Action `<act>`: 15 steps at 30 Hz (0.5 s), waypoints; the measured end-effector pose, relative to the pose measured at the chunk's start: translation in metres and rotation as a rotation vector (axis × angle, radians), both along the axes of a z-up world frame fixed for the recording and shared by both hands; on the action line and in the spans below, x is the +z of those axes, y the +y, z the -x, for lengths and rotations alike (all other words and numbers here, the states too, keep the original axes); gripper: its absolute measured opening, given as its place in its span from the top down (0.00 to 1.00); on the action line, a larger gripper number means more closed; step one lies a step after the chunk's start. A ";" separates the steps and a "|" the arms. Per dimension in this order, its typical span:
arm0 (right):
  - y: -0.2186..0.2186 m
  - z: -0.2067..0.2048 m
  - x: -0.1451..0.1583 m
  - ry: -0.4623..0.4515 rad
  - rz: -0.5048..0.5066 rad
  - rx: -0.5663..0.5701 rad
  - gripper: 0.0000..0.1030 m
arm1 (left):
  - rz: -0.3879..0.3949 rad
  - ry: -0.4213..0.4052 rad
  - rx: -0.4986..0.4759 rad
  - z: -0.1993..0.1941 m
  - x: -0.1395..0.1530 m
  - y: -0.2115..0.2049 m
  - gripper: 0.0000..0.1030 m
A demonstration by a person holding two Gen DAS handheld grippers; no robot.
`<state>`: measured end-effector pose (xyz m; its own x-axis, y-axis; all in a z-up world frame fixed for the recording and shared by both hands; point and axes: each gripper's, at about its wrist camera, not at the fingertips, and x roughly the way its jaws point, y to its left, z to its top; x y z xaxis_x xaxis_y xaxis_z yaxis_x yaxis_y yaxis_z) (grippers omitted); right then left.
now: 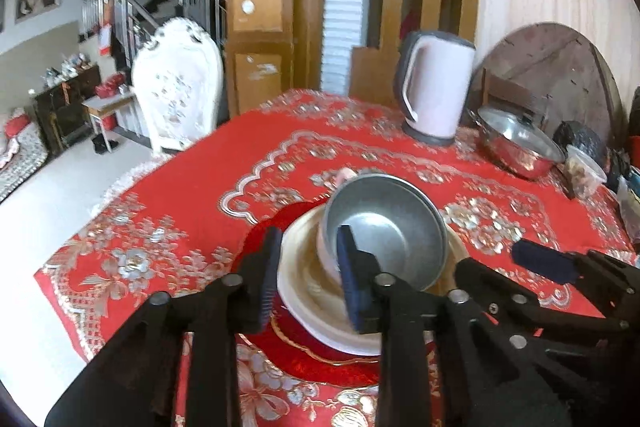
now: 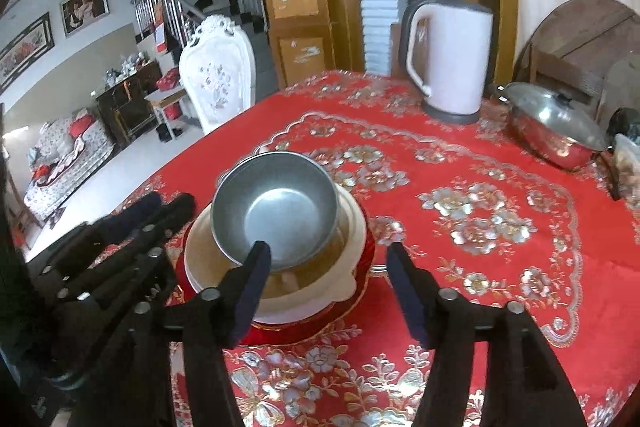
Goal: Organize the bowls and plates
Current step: 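Open the left tool to release the steel cup onto the cream plate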
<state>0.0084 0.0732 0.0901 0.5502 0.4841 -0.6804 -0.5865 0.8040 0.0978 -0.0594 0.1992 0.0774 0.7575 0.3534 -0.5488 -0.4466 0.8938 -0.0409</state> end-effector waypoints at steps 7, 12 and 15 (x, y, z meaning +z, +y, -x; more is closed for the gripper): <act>-0.018 0.017 -0.006 -0.045 -0.027 -0.032 0.32 | -0.062 -0.074 0.054 0.022 0.001 -0.007 0.33; -0.034 0.029 -0.013 -0.071 -0.034 -0.076 0.16 | -0.055 -0.049 0.032 0.025 -0.008 -0.011 0.25; -0.044 0.033 -0.018 -0.090 -0.035 -0.106 0.14 | -0.084 -0.032 0.022 0.027 -0.015 -0.017 0.22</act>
